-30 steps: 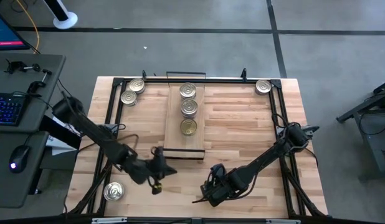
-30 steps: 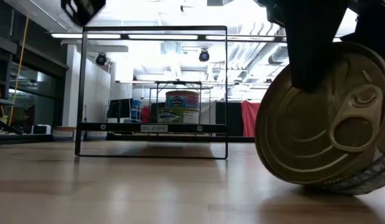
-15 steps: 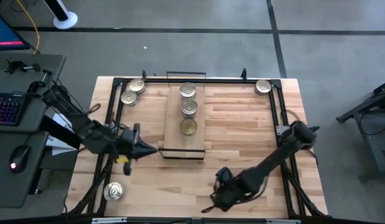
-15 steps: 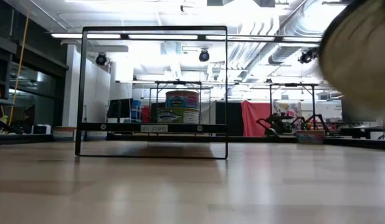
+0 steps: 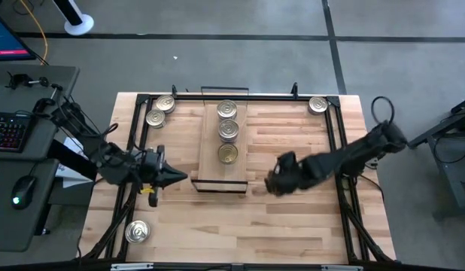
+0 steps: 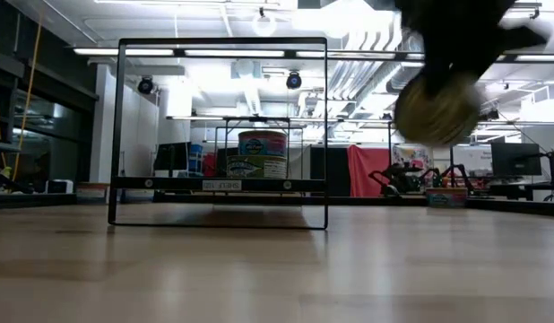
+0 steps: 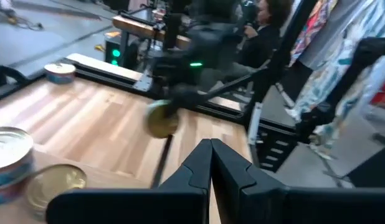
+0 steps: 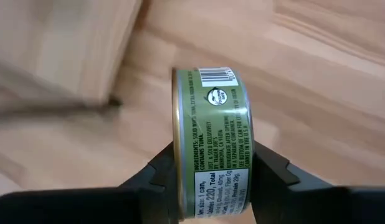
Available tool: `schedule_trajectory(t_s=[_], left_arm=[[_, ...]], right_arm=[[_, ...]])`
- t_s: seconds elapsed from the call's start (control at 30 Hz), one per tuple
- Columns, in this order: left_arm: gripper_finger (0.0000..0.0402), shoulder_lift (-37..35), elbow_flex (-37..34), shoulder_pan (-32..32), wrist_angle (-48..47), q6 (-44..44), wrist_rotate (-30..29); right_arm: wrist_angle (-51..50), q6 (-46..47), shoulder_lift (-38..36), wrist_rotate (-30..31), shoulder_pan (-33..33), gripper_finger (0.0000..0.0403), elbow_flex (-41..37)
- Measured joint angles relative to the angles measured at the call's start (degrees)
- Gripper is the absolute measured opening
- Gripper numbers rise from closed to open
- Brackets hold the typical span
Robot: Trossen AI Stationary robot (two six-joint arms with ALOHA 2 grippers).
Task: Stack canned seafood by type on shelf
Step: Stack the green tuna can on top of the other green tuna can on the shelf
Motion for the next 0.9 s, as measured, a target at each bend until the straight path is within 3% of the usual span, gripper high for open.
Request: schedule_trajectory(t_s=[0.1, 0.23, 0.33, 0.43, 0.63, 0.9], left_arm=[[0.0, -0.01, 0.0, -1.51, 0.02, -1.1, 0.78], [0.0, -0.01, 0.0, -3.49, -0.32, -1.32, 0.74], [0.0, 0.01, 0.0, -3.77, -0.63, -1.32, -1.39], [0.0, 0.01, 0.0, -3.22, -0.68, -1.32, -4.74], [0.0, 0.01, 0.0, -0.33, -0.31, -1.25, -12.79], [0.0, 0.02, 0.0, 4.57, 0.32, -6.72, -17.01]], right_arm=[[15.45, -1.08, -5.71, 0.84, -6.3, 0.0114, -11.32], [43.27, -5.11, -11.53, 5.12, -12.49, 0.0114, -22.24], [62.47, -8.21, -12.2, 5.76, -16.02, 0.0114, -27.94], [76.34, -8.62, -9.81, 2.46, -19.23, 0.0114, -31.25], [86.6, -9.1, -1.38, -5.88, -22.33, 0.0114, -30.47], [88.25, -7.28, 6.97, -6.19, -23.48, 0.0114, -26.82]])
